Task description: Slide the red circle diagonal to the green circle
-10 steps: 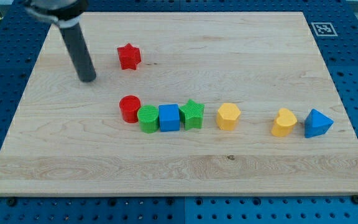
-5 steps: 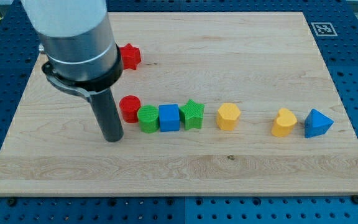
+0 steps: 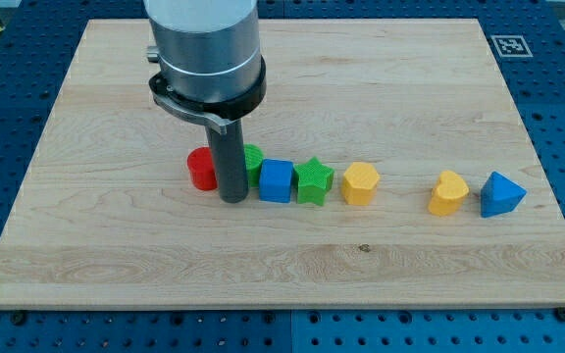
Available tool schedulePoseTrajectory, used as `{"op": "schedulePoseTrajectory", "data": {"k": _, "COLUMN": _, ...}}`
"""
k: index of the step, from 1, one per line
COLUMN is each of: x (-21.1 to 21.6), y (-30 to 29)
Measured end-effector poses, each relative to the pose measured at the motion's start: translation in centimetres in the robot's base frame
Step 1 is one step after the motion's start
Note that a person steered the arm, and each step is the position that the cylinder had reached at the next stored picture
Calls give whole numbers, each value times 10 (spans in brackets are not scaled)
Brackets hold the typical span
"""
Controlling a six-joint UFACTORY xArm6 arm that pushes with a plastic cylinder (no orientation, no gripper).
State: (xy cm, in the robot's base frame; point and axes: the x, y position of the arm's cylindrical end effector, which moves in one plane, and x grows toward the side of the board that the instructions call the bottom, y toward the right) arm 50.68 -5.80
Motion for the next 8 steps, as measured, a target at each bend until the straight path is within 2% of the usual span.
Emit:
{"op": "schedulePoseTrajectory", "data": {"k": 3, "x": 3, "y": -32}}
{"op": "schedulePoseTrajectory", "data": {"k": 6, "x": -17, "y": -23}}
{"op": "schedulePoseTrajectory", "data": {"k": 8, "x": -15, "y": -55}}
